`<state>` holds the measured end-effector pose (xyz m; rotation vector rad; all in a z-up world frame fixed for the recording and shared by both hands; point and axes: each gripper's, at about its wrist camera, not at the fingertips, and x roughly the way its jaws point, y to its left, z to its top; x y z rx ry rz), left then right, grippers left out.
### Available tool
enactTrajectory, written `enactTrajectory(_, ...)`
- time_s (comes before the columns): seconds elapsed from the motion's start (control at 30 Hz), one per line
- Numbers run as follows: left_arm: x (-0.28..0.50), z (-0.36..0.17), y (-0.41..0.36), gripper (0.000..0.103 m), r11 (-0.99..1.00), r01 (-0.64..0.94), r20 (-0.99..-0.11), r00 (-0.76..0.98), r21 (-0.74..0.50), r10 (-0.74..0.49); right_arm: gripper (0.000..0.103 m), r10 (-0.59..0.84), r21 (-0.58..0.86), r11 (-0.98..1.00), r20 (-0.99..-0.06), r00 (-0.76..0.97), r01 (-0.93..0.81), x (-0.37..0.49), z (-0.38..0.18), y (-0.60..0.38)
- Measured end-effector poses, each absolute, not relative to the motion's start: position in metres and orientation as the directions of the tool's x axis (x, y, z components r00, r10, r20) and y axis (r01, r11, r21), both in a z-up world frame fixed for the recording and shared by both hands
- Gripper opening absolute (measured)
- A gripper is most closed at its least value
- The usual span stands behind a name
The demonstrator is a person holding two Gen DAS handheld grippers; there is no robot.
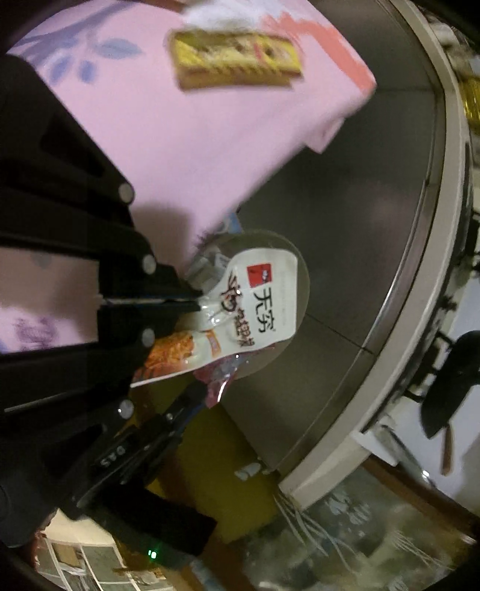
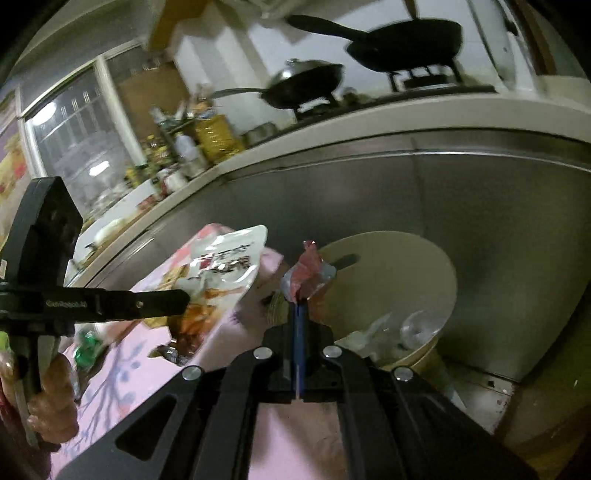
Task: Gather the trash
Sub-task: 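Carry both wrappers over the white bin and open both tools, then move both open tools back over the trash pile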
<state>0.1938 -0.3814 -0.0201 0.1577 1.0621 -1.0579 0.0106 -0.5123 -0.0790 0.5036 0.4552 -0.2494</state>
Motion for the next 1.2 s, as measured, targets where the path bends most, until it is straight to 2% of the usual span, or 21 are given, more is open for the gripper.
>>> enactTrajectory(0.07,0.201,-0.028,-0.405,0.001,0.540,0.776,-0.789,0.092,-0.326,-0.608,0.000,-0.107,0.442,0.820,-0.505,0.857,0.363,0.019,-0.088,-0.533)
enactTrajectory(0.13,0.209,-0.040,-0.425,0.007,0.565,0.770,-0.814,0.106,-0.296,-0.571,0.000,-0.076,0.510,0.775,-0.511,0.857,0.373,0.022,-0.099,-0.549)
enactTrajectory(0.2,0.216,-0.051,-0.437,0.037,0.586,0.760,-0.836,0.107,-0.280,-0.538,0.000,-0.062,0.556,0.735,-0.514,0.856,0.387,0.024,-0.106,-0.559)
enactTrajectory(0.27,0.217,-0.056,-0.443,0.050,0.605,0.756,-0.844,0.135,-0.251,-0.519,0.000,-0.030,0.567,0.725,-0.540,0.841,0.391,0.028,-0.114,-0.565)
enactTrajectory(0.47,0.206,-0.042,-0.430,0.053,0.610,0.763,-0.829,0.191,-0.212,-0.526,0.001,-0.011,0.592,0.718,-0.517,0.856,0.367,0.019,-0.117,-0.563)
enactTrajectory(0.57,0.195,-0.031,-0.413,0.055,0.617,0.763,-0.812,0.228,-0.193,-0.537,0.006,0.033,0.642,0.684,-0.501,0.865,0.346,0.019,-0.115,-0.559)
enactTrajectory(0.6,0.191,-0.026,-0.406,0.055,0.619,0.764,-0.806,0.245,-0.182,-0.538,0.012,0.036,0.652,0.674,-0.498,0.867,0.346,0.018,-0.113,-0.558)
enactTrajectory(0.63,0.184,-0.022,-0.397,0.055,0.623,0.766,-0.799,0.269,-0.161,-0.538,0.025,0.041,0.664,0.666,-0.488,0.872,0.340,0.016,-0.111,-0.556)
enactTrajectory(0.67,0.180,-0.019,-0.391,0.056,0.628,0.764,-0.794,0.288,-0.146,-0.535,0.034,0.048,0.683,0.654,-0.467,0.883,0.326,0.013,-0.106,-0.553)
enactTrajectory(0.73,0.170,-0.015,-0.373,0.059,0.643,0.757,-0.783,0.330,-0.114,-0.527,0.062,0.041,0.707,0.639,-0.424,0.905,0.303,0.006,-0.099,-0.548)
enactTrajectory(0.8,0.163,-0.012,-0.357,0.061,0.651,0.752,-0.775,0.347,-0.106,-0.528,0.069,0.031,0.713,0.644,-0.388,0.921,0.279,-0.002,-0.087,-0.537)
enactTrajectory(0.97,0.147,-0.008,-0.310,0.062,0.689,0.721,-0.752,0.412,-0.077,-0.515,0.069,-0.015,0.685,0.673,-0.364,0.931,0.278,-0.017,-0.062,-0.509)
enactTrajectory(1.13,0.137,-0.004,-0.258,0.062,0.756,0.655,-0.721,0.516,-0.016,-0.462,0.069,-0.095,0.573,0.752,-0.395,0.914,0.326,-0.028,-0.046,-0.463)
enactTrajectory(1.2,0.136,-0.003,-0.240,0.065,0.781,0.625,-0.714,0.550,0.007,-0.434,0.069,-0.087,0.560,0.760,-0.414,0.906,0.329,-0.025,-0.044,-0.447)
